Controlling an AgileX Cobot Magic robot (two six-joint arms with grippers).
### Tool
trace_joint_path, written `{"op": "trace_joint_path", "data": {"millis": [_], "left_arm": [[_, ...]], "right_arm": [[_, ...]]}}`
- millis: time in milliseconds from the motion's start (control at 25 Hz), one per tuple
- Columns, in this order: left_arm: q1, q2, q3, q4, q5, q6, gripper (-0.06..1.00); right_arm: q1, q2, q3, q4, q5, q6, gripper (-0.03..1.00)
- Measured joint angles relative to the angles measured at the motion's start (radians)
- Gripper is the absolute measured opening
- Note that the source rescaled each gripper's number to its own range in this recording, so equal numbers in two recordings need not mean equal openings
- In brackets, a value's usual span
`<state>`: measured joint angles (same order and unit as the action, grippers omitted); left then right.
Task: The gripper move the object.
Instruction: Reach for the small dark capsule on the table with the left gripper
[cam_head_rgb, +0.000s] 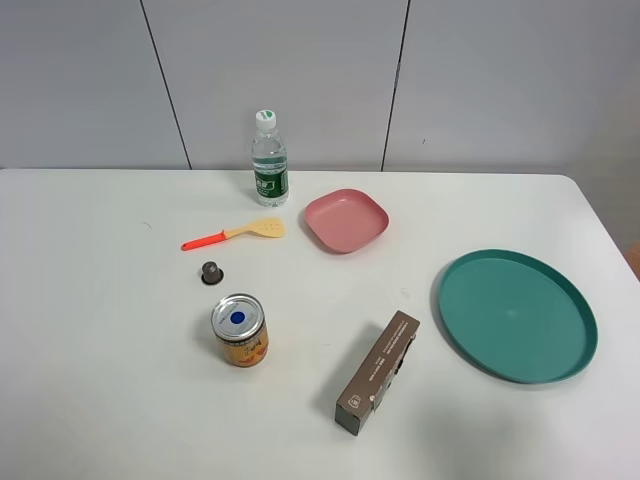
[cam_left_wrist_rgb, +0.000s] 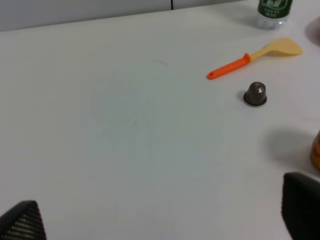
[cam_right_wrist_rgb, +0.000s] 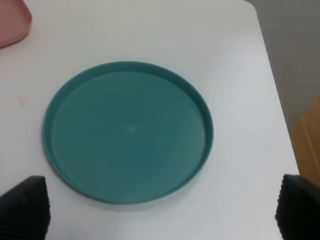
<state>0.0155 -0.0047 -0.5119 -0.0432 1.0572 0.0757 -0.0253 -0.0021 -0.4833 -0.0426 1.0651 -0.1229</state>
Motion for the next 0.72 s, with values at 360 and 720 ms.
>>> {"op": "trace_joint_path", "data": {"millis": [360,720], "left_arm": [[0.000,0.000,0.000,0.000,0.000,0.000,1.00],[0.000,0.000,0.000,0.000,0.000,0.000,1.00]], "right_arm": [[0.000,0.000,0.000,0.000,0.000,0.000,1.00],[0.000,0.000,0.000,0.000,0.000,0.000,1.00]]}}
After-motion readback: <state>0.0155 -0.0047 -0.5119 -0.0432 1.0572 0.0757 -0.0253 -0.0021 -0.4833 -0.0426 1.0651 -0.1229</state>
